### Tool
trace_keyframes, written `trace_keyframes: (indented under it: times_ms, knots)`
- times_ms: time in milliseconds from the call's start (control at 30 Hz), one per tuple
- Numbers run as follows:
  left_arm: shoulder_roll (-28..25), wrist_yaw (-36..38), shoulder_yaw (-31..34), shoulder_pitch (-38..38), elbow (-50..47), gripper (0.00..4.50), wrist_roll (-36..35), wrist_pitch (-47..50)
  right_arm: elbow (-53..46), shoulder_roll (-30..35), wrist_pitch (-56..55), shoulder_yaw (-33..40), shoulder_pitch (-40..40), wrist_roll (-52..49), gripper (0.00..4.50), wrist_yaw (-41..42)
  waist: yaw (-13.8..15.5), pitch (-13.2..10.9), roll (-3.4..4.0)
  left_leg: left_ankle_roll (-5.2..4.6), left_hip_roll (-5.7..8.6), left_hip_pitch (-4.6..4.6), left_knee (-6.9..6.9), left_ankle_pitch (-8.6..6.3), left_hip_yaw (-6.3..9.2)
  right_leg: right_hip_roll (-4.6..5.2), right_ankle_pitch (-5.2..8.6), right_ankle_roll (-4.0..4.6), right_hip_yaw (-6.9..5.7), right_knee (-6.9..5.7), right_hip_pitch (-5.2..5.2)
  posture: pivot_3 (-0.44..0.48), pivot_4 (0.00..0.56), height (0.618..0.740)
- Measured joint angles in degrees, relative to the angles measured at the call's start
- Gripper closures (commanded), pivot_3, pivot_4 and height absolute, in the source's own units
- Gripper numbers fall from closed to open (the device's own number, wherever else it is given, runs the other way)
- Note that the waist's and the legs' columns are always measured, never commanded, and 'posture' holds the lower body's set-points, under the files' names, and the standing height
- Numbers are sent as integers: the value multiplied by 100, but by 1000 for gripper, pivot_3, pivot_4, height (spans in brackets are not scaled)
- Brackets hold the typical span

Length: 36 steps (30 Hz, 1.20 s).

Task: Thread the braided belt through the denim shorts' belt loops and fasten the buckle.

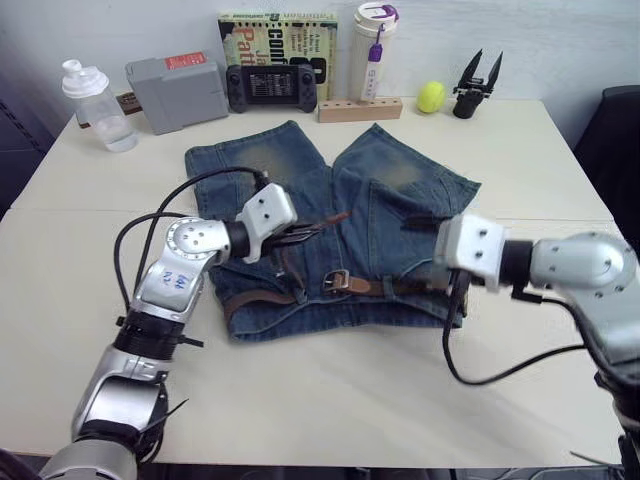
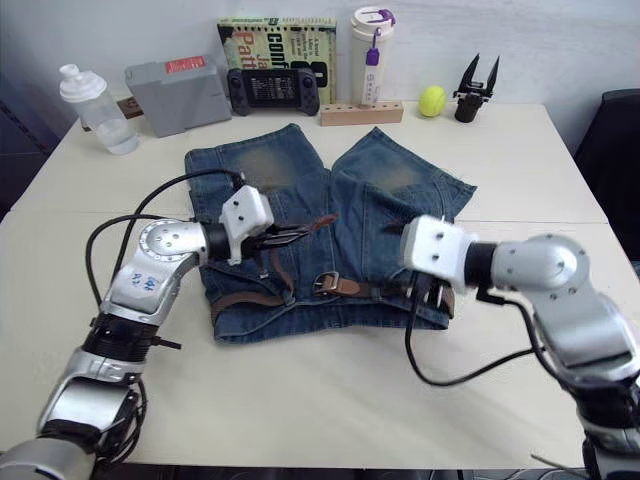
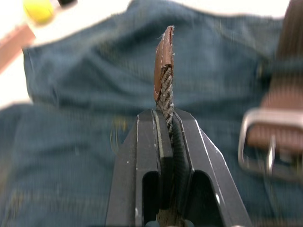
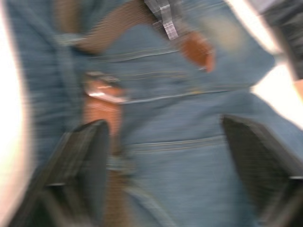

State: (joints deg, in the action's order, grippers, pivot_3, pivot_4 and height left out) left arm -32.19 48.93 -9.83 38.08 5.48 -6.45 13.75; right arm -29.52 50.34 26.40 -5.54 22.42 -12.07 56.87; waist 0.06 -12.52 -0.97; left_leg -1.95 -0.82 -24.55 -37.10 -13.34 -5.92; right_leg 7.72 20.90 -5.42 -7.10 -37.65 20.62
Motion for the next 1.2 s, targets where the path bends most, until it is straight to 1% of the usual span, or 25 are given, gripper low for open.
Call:
trace_keyframes:
  times_ms: [67, 167, 233, 300, 400, 567, 633, 667, 700, 800, 833, 867, 900, 933, 967, 1000, 1067, 1167, 1200]
  knots:
    - [-89, 129, -14, -43, 17, 4500, 46, -78, -19, -163, -35, -367, -69, 331, 29, -233, 1, 0, 0, 1, 1, -1, 2, 0, -1, 2, 0, 0, 1, -3, 3, 0, 150, 694]
    - [-122, 181, -23, -49, 17, 4500, 77, -123, -11, -239, -175, -670, -62, 698, 29, -427, 2, 0, 0, 2, 1, -1, 2, -1, 0, 3, 0, 0, 1, -3, 3, 0, 150, 694]
    - [-262, 264, -22, -76, 18, 4500, 137, -186, 174, -369, -683, -1233, -35, 1643, 29, -878, -2, 0, 0, 3, 1, -4, 5, -2, -4, 2, 0, 0, 4, -4, 10, 0, 150, 694]
    - [-302, 317, -22, -77, 31, 4500, 184, -210, 388, -532, -970, -1493, -44, 2162, 29, -1171, -2, 0, -1, 5, 1, -9, 2, -1, -9, 0, 0, 0, 6, -11, 18, 0, 150, 694]
    - [-312, 344, -21, -76, 109, 4500, 203, -244, 524, -683, -1180, -1664, -45, 2527, 29, -1371, -2, 0, -1, 4, 2, -16, -3, 0, -9, -3, 0, 0, 6, -15, 23, 0, 150, 694]
    - [-343, 373, -17, -76, 208, 4500, 219, -267, 702, -1020, -1351, -1677, -46, 2901, 29, -1591, -8, 3, -5, 4, 1, -25, -6, 2, -10, -5, 0, 0, 8, -22, 35, 0, 150, 694]
    - [-346, 374, -12, -76, 208, 4500, 219, -276, 733, -1134, -1366, -1676, -53, 2988, 29, -1648, -9, 4, -6, 3, 1, -44, -12, 3, -10, -5, 0, 0, 8, -29, 52, 0, 150, 694]
    - [-354, 376, -11, -78, 210, 4500, 219, -282, 734, -1207, -1363, -1660, -67, 3005, 575, -1676, -9, 5, -8, 1, 1, -56, -13, 7, -10, -5, 0, 0, 8, -33, 65, 0, 150, 694]
    - [-366, 376, -11, -82, 214, 4500, 219, -283, 734, -1271, -1362, -1657, -83, 3007, 838, -1696, -11, 6, -10, 2, 1, -60, -14, 10, -10, -6, 0, 0, 8, -36, 71, 0, 150, 694]
    - [-399, 370, 21, -118, 214, 4500, 219, -294, 732, -1447, -1220, -1617, -186, 2998, 1849, -1729, -10, 7, -11, -1, 2, -59, -12, 16, -14, -7, 0, 0, 4, -39, 73, 0, 150, 694]
    - [-399, 367, 32, -136, 214, 4500, 219, -293, 732, -1509, -1162, -1583, -224, 2995, 2335, -1756, -10, 7, -11, -1, 2, -59, -12, 16, -14, -7, 0, 0, 4, -40, 73, 0, 150, 694]
    - [-399, 363, 34, -152, 213, 4500, 219, -291, 731, -1583, -1070, -1533, -267, 2981, 2653, -1781, -9, 7, -12, -1, 2, -60, -12, 17, -14, -7, 0, 0, 4, -41, 73, 0, 150, 694]
    - [-399, 354, 43, -180, 211, 4500, 218, -282, 724, -1734, -878, -1447, -307, 2949, 3194, -1824, -10, 8, -12, -1, 2, -60, -12, 17, -14, -7, 0, 0, 5, -42, 74, 0, 150, 694]
    - [-399, 339, 54, -213, 204, 4500, 218, -260, 711, -1921, -592, -1334, -339, 2884, 3535, -1893, -12, 9, -15, 0, 2, -59, -12, 18, -14, -7, 0, 0, 7, -44, 75, 0, 150, 694]
    - [-394, 326, 54, -227, 201, 4500, 217, -242, 709, -2045, -403, -1274, -357, 2847, 4069, -1933, -12, 9, -15, 0, 2, -60, -11, 18, -13, -7, 0, 0, 8, -45, 75, 0, 150, 694]
    - [-361, 301, 75, -235, 187, 4500, 207, -163, 694, -2245, -137, -1147, -414, 2747, 4480, -2010, -9, 10, -16, 0, 2, -60, -11, 19, -12, -8, 0, 0, 8, -47, 77, 0, 150, 694]
    - [-221, 211, 137, -250, 97, 4500, 141, 74, 664, -2693, 380, -865, -537, 2535, 4498, -2212, -1, 11, -18, 0, 2, -63, -12, 19, -11, -8, 0, 0, 12, -67, 77, 0, 150, 694]
    - [-95, 181, 142, -302, -166, 4500, 88, 280, 629, -3129, 880, -585, -565, 2287, 4498, -2457, -4, 13, -20, -2, 10, -66, -14, 20, -10, -7, 0, 0, 19, -78, 79, 0, 150, 694]
    - [-8, 155, 135, -314, -262, 4500, 89, 356, 613, -3416, 1140, -371, -563, 2120, 4498, -2618, -4, 13, -21, -2, 10, -66, -13, 20, -10, -7, 0, 0, 21, -80, 80, 0, 150, 694]
